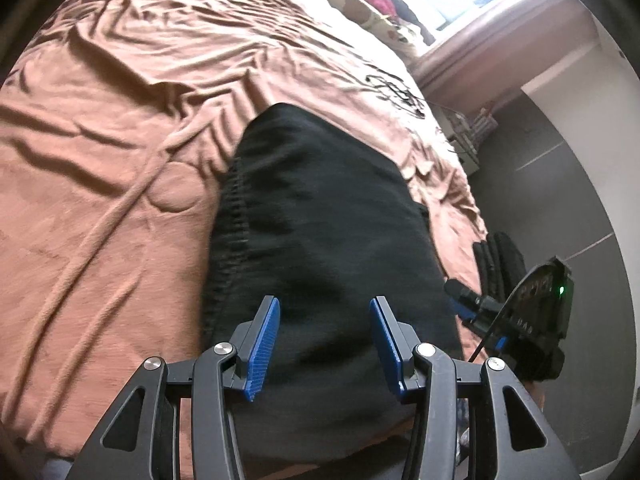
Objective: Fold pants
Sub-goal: 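Open the right tool and regrasp the folded pants edge, then grasp the folded pants with the left tool while the right tool holds the other edge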
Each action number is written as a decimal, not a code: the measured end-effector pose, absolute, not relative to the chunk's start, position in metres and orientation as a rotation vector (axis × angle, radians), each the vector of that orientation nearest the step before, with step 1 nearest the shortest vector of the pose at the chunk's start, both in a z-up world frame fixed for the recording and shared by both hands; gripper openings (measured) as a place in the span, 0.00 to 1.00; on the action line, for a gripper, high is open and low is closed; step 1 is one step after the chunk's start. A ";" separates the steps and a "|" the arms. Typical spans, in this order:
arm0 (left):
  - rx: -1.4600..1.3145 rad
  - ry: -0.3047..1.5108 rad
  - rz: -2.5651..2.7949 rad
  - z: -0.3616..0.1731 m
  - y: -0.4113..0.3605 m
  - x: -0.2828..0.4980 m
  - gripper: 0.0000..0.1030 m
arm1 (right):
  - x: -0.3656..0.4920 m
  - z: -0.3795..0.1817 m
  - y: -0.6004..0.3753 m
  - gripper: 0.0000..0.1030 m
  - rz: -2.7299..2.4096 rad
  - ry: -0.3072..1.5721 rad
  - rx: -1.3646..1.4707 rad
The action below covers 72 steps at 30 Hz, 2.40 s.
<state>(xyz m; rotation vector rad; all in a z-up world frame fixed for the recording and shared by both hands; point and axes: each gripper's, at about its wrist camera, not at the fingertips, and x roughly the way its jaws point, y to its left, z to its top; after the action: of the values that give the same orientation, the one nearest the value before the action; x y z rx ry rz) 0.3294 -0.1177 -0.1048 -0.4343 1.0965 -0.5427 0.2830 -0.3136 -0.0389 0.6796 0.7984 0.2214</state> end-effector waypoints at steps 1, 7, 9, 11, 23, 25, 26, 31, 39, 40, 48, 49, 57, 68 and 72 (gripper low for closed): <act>-0.437 1.102 -0.536 -0.107 -0.116 0.330 0.48 | 0.290 -0.041 -0.313 0.37 0.226 0.808 0.680; -0.479 1.166 -0.448 -0.129 -0.097 0.339 0.48 | 0.333 -0.046 -0.309 0.32 0.275 0.870 0.666; -0.494 1.184 -0.423 -0.136 -0.092 0.341 0.48 | 0.341 -0.046 -0.307 0.16 0.267 0.886 0.643; -0.494 1.195 -0.409 -0.140 -0.091 0.340 0.48 | 0.343 -0.041 -0.308 0.04 0.270 0.873 0.636; -0.455 1.227 -0.402 -0.148 -0.102 0.337 0.48 | 0.277 -0.001 -0.289 0.02 0.206 0.736 0.472; -0.453 1.236 -0.402 -0.150 -0.104 0.340 0.48 | 0.275 -0.015 -0.296 0.02 0.175 0.766 0.492; -0.452 1.240 -0.404 -0.151 -0.105 0.340 0.48 | 0.275 -0.027 -0.301 0.02 0.154 0.790 0.519; -0.436 1.243 -0.423 -0.152 -0.107 0.341 0.48 | 0.264 -0.048 -0.312 0.02 0.115 0.815 0.622; -0.451 1.271 -0.441 -0.158 -0.104 0.339 0.48 | 0.262 -0.035 -0.321 0.15 0.142 0.838 0.593; -0.454 1.273 -0.442 -0.158 -0.104 0.339 0.48 | 0.262 -0.032 -0.321 0.20 0.150 0.845 0.585; -0.486 1.303 -0.463 -0.162 -0.097 0.329 0.48 | 0.253 -0.041 -0.322 0.45 0.178 0.898 0.556; -0.493 1.312 -0.469 -0.163 -0.097 0.327 0.48 | 0.252 -0.042 -0.322 0.45 0.183 0.907 0.557; -0.485 1.367 -0.512 -0.174 -0.103 0.298 0.41 | 0.255 -0.059 -0.325 0.33 0.200 0.952 0.583; -0.458 1.342 -0.501 -0.168 -0.105 0.302 0.41 | 0.262 -0.057 -0.330 0.51 0.203 0.956 0.597; -0.466 1.326 -0.500 -0.171 -0.108 0.310 0.42 | 0.266 -0.062 -0.330 0.56 0.214 0.948 0.611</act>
<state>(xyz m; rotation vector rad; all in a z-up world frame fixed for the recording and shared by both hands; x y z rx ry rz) 0.3098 -0.1076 -0.1711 -0.4663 1.3265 -0.4995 0.2659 -0.3300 -0.0619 0.6106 0.9478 0.2139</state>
